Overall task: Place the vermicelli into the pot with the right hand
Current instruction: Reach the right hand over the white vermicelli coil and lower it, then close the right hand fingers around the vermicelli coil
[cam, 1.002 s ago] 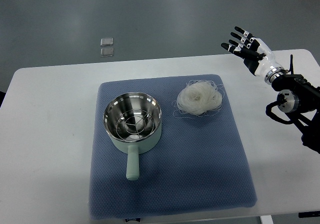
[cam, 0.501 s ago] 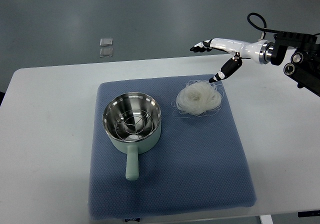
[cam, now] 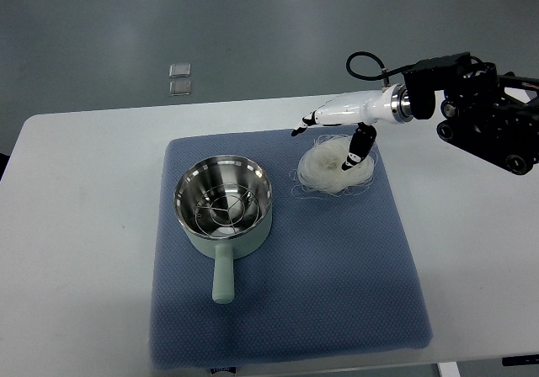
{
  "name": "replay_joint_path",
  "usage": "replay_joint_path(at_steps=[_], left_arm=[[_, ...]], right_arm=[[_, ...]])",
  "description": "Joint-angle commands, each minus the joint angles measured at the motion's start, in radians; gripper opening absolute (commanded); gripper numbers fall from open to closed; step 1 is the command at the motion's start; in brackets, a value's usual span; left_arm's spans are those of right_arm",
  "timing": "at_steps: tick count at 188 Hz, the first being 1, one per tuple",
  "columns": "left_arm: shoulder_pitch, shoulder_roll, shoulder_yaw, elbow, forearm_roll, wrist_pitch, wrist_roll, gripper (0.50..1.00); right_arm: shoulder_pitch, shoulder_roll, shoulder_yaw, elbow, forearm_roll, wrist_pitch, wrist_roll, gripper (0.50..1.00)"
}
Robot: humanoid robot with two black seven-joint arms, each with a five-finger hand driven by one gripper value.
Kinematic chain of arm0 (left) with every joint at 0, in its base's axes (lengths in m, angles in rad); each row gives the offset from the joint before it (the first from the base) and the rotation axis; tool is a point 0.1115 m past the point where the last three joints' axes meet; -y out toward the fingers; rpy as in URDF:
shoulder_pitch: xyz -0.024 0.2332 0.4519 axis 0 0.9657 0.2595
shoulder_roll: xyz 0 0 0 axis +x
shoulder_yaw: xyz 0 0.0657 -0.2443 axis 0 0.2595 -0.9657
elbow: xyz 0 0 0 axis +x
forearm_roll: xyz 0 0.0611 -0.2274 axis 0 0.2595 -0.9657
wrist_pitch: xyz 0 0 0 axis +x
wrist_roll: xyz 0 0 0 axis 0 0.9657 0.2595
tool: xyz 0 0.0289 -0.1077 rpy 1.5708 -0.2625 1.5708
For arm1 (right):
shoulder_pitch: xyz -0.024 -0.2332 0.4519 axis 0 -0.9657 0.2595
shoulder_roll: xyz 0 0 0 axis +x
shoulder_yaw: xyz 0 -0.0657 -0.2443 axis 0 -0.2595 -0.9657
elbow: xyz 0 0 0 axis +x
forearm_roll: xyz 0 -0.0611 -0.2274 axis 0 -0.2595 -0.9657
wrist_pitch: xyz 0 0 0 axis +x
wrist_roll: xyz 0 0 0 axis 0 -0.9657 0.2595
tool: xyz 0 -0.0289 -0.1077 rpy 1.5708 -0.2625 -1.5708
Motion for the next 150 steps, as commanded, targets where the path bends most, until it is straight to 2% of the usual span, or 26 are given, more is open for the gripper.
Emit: replay_joint_path(at_steps=[1, 45, 150], left_arm=[[0.000, 0.000, 0.000, 0.000, 0.000, 0.000, 0.000, 1.000], [0.000, 0.000, 0.000, 0.000, 0.000, 0.000, 0.000, 1.000], [-0.008, 0.000, 0.000, 0.000, 0.000, 0.000, 0.000, 1.000]], right_arm=[[0.001, 0.038, -0.036, -0.016, -0.023, -0.012, -0.005, 0.917], [-0.008, 0.070, -0.100, -0.114, -0.031, -0.035, -0.014, 0.917], [-0.050, 0.078, -0.123, -0.188, -0.088, -0.037, -0.014, 0.913]])
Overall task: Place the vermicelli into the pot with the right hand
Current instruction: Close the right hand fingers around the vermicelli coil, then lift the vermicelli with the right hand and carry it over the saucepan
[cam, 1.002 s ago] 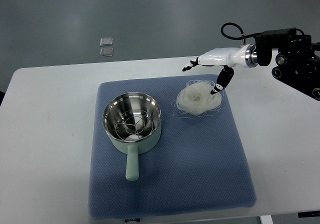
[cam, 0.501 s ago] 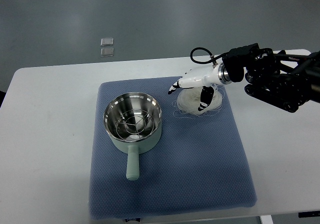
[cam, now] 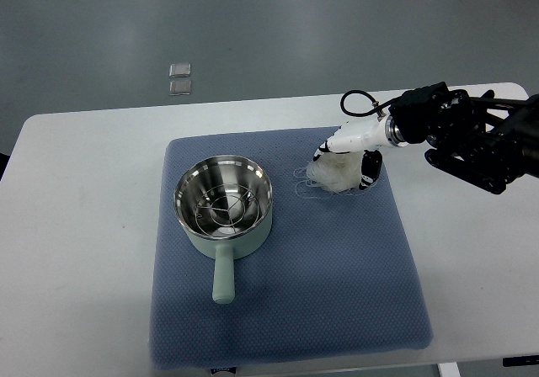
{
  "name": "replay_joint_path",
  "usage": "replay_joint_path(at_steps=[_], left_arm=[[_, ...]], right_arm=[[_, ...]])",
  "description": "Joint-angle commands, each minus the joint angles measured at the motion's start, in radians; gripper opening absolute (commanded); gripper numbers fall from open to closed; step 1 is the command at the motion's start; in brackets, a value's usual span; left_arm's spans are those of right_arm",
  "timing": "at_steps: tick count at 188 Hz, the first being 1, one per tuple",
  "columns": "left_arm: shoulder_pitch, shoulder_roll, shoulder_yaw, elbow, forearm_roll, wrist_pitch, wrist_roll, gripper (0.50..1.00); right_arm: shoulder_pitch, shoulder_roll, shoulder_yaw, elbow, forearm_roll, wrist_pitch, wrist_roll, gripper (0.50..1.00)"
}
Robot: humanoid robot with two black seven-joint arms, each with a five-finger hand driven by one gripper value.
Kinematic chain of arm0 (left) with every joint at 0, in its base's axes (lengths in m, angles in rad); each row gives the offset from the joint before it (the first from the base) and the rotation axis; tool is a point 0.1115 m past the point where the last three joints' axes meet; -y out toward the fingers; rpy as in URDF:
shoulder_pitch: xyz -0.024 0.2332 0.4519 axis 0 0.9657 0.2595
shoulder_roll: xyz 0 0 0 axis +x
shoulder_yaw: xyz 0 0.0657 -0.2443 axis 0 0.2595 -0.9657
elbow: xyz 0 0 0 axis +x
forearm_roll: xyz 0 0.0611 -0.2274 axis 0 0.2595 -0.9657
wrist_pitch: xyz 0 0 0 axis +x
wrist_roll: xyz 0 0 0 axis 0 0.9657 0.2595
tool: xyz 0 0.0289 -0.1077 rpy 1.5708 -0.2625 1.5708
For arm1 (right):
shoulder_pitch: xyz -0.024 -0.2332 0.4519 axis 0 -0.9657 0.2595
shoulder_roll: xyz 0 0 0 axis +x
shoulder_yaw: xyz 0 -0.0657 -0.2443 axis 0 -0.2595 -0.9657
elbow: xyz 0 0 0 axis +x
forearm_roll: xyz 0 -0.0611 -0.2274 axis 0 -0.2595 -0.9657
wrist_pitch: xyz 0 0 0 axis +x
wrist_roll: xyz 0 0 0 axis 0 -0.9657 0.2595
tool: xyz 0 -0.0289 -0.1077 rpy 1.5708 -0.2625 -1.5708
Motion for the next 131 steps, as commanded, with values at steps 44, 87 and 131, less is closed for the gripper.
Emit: replay_joint_path(at_steps=[44, 87, 131], left_arm=[[0.000, 0.000, 0.000, 0.000, 0.000, -0.001, 0.000, 1.000], [0.000, 0.000, 0.000, 0.000, 0.000, 0.000, 0.000, 1.000], [0.000, 0.000, 0.000, 0.000, 0.000, 0.000, 0.000, 1.000]], right_arm=[[-0.021, 0.031, -0.002, -0.007, -0.001, 0.002, -0.002, 0.502], [-0.021, 0.025, 0.007, -0.022, 0.003, -0.060, -0.035, 0.500], [-0.010, 0.008, 0.082, -0.016, 0.027, -0.106, -0.037, 0.500]])
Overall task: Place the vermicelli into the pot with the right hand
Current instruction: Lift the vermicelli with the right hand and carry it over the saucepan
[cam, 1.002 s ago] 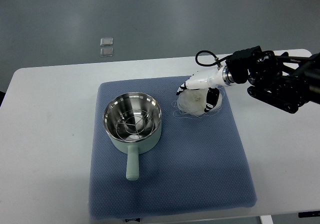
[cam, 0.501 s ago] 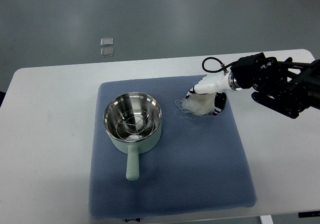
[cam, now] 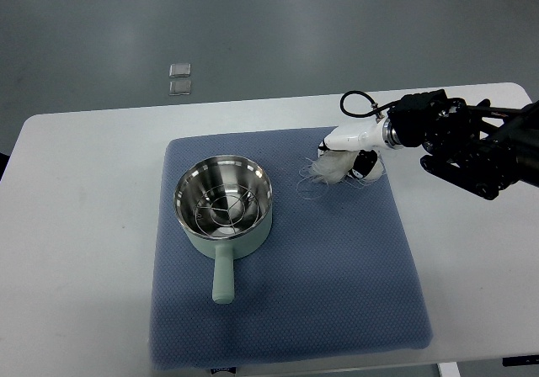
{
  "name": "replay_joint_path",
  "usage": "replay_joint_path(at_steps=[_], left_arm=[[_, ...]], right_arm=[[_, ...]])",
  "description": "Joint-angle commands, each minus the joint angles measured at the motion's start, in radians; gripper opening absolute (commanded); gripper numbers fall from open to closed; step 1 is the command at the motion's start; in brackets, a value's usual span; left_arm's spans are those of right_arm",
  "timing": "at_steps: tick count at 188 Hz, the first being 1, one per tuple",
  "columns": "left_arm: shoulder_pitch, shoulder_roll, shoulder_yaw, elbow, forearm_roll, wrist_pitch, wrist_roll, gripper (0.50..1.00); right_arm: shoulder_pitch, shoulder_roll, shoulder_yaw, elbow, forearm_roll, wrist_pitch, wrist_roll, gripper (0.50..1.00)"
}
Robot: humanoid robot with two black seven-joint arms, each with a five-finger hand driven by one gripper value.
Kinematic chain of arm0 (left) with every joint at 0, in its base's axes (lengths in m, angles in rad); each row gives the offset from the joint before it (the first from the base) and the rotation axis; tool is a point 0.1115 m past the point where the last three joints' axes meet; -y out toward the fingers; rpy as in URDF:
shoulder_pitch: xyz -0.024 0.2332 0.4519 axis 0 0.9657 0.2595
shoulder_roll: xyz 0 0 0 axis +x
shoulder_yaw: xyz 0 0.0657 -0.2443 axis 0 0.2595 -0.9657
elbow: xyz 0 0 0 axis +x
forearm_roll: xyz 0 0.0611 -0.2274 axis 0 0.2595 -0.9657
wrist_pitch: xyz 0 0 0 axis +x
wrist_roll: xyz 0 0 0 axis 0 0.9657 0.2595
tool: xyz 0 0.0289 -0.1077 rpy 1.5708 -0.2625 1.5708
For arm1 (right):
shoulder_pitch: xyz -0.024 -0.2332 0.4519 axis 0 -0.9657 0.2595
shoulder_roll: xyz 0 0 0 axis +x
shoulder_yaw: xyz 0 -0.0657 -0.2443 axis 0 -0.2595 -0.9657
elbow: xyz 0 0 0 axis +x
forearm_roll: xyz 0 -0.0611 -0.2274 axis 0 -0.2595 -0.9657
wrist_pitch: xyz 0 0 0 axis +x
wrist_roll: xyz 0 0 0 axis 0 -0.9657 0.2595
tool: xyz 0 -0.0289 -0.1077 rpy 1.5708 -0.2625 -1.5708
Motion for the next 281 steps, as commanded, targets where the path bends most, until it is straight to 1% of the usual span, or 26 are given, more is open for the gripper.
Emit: replay_joint_path(at_steps=[1, 27, 69, 93, 138, 191, 235, 273, 274, 275, 276, 277, 278, 279, 280, 281], left_arm=[[0.000, 0.000, 0.000, 0.000, 0.000, 0.000, 0.000, 1.000], [0.000, 0.000, 0.000, 0.000, 0.000, 0.000, 0.000, 1.000], [0.000, 0.000, 0.000, 0.000, 0.000, 0.000, 0.000, 1.000], [0.000, 0.000, 0.000, 0.000, 0.000, 0.000, 0.000, 1.000], [0.000, 0.000, -0.002, 0.000, 0.000, 0.000, 0.000, 1.000], [0.000, 0.000, 0.000, 0.000, 0.000, 0.000, 0.000, 1.000], [0.000, 0.000, 0.000, -0.002, 0.000, 0.000, 0.002, 1.000], [0.000, 0.000, 0.002, -0.002, 0.000, 0.000, 0.000, 1.000], [0.000, 0.000, 0.002, -0.002, 0.000, 0.000, 0.000, 1.000], [0.000, 0.000, 0.002, -0.002, 0.000, 0.000, 0.000, 1.000], [0.000, 0.000, 0.002, -0.002, 0.000, -0.002, 0.000, 1.000], [0.000, 0.000, 0.002, -0.002, 0.000, -0.002, 0.000, 1.000], [0.000, 0.000, 0.002, -0.002, 0.000, 0.000, 0.000, 1.000], [0.000, 0.000, 0.002, -0.002, 0.000, 0.000, 0.000, 1.000], [0.000, 0.000, 0.002, -0.002, 0.000, -0.002, 0.000, 1.000], [0.000, 0.000, 0.002, -0.002, 0.000, -0.002, 0.000, 1.000]], right_arm=[[0.003, -0.006, 0.049, 0.005, 0.007, -0.011, 0.000, 0.500], [0.009, -0.035, 0.153, 0.042, 0.036, -0.008, 0.000, 0.500], [0.124, -0.080, 0.190, 0.160, 0.182, 0.001, 0.000, 0.500], [0.161, -0.080, 0.190, 0.241, 0.237, 0.001, 0.002, 0.500], [0.154, -0.046, 0.189, 0.355, 0.248, 0.013, 0.011, 0.500], [0.060, 0.034, 0.172, 0.375, 0.241, 0.036, 0.017, 0.500], [0.026, 0.040, 0.155, 0.387, 0.235, 0.045, 0.018, 0.500], [0.016, 0.037, 0.150, 0.390, 0.234, 0.032, 0.018, 0.500], [0.016, 0.037, 0.150, 0.390, 0.234, 0.030, 0.018, 0.571], [0.016, 0.037, 0.150, 0.390, 0.234, 0.030, 0.018, 0.572], [0.016, 0.035, 0.150, 0.390, 0.234, 0.027, 0.018, 0.643], [0.016, 0.035, 0.150, 0.390, 0.234, 0.027, 0.018, 0.643], [0.016, 0.035, 0.150, 0.390, 0.234, 0.025, 0.018, 0.708], [0.016, 0.035, 0.150, 0.390, 0.234, 0.025, 0.018, 0.709], [0.017, 0.035, 0.152, 0.390, 0.234, 0.024, 0.018, 0.770], [0.017, 0.035, 0.152, 0.390, 0.234, 0.024, 0.018, 0.770]])
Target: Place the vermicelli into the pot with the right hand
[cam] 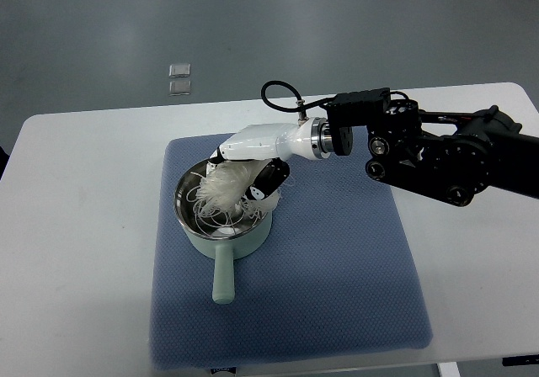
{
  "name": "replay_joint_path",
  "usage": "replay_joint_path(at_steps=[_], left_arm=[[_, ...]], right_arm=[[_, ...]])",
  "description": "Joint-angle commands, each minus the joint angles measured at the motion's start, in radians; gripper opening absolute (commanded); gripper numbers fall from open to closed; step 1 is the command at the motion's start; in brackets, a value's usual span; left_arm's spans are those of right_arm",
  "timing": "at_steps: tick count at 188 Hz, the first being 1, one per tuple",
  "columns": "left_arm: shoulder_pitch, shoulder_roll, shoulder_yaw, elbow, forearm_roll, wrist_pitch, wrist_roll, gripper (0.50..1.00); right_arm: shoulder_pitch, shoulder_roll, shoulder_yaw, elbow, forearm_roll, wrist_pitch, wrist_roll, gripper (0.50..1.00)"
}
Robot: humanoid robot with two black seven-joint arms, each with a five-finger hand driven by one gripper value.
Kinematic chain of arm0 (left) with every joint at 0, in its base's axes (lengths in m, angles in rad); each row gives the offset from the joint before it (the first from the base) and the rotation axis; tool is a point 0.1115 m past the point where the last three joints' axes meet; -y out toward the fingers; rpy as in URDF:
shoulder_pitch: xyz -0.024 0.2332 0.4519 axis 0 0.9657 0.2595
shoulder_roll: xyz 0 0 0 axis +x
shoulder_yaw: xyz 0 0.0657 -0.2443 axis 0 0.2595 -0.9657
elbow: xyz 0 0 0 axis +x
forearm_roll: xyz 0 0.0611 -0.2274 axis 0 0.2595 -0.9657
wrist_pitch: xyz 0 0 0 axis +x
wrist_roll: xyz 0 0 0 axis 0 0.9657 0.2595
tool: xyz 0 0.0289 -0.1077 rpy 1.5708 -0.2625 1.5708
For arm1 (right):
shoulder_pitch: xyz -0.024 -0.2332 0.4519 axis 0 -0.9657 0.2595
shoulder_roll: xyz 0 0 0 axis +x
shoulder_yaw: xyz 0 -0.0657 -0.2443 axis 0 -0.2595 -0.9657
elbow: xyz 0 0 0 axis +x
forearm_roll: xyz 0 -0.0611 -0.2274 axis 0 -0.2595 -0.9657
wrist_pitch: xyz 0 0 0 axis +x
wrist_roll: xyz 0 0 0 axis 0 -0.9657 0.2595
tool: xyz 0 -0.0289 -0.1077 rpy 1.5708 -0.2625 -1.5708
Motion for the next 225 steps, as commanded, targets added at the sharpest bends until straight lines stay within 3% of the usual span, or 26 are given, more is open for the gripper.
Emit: replay_joint_path(at_steps=[1, 26, 46, 128, 191, 225], left_arm=[[0.000, 0.000, 0.000, 0.000, 0.000, 0.000, 0.000, 1.000], [0.000, 0.000, 0.000, 0.000, 0.000, 0.000, 0.000, 1.000], [0.000, 0.000, 0.000, 0.000, 0.000, 0.000, 0.000, 1.000], [0.000, 0.000, 0.000, 0.000, 0.000, 0.000, 0.000, 1.000], [0.000, 0.000, 0.000, -0.001, 0.000, -0.001, 0.000, 1.000], [0.000, 0.000, 0.000, -0.001, 0.000, -0.001, 0.000, 1.000]], right_arm=[[0.000, -0.003, 0.003, 0.000, 0.000, -0.014, -0.001, 0.811], [0.000, -0.012, 0.003, 0.002, 0.001, -0.014, -0.001, 0.893], [-0.002, -0.014, 0.003, 0.002, 0.001, -0.013, -0.001, 0.913], [-0.023, -0.041, 0.116, -0.016, 0.059, -0.011, -0.013, 0.913], [-0.178, -0.089, 0.383, -0.240, 0.512, -0.025, -0.076, 0.913], [-0.298, -0.087, 0.538, -0.319, 0.817, -0.120, -0.131, 0.913]])
